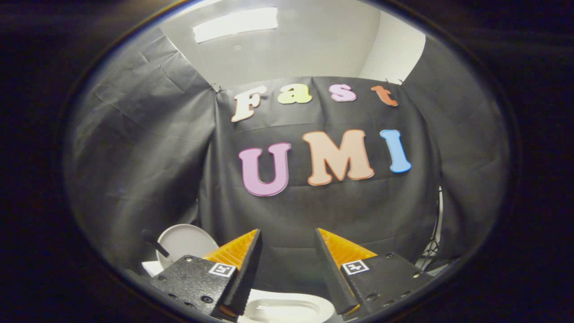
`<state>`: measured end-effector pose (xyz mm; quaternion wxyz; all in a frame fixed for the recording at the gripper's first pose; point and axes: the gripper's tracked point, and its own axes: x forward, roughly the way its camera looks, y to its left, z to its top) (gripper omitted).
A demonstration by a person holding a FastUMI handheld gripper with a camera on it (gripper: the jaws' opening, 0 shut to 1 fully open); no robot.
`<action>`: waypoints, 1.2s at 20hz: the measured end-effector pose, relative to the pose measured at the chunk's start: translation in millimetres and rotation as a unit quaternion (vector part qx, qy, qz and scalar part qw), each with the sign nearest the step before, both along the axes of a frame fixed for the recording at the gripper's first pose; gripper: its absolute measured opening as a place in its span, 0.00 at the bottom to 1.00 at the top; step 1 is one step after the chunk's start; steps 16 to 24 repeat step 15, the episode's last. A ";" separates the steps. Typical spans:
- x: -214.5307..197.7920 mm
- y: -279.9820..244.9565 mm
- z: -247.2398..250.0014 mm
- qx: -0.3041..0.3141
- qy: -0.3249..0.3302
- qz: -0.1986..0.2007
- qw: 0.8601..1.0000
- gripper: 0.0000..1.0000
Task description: Open the toilet lid.
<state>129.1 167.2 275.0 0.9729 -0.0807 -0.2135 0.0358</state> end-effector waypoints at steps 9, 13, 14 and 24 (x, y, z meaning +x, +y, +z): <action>-6.5 -174.0 -39.0 0.025 0.074 -0.043 0.996 0.59; 4.2 -241.3 -46.1 0.063 0.075 -0.019 0.995 0.59; 9.8 -256.7 -44.8 0.074 0.071 -0.017 0.995 0.59; 17.4 -271.2 -47.0 0.082 0.069 -0.017 0.994 0.55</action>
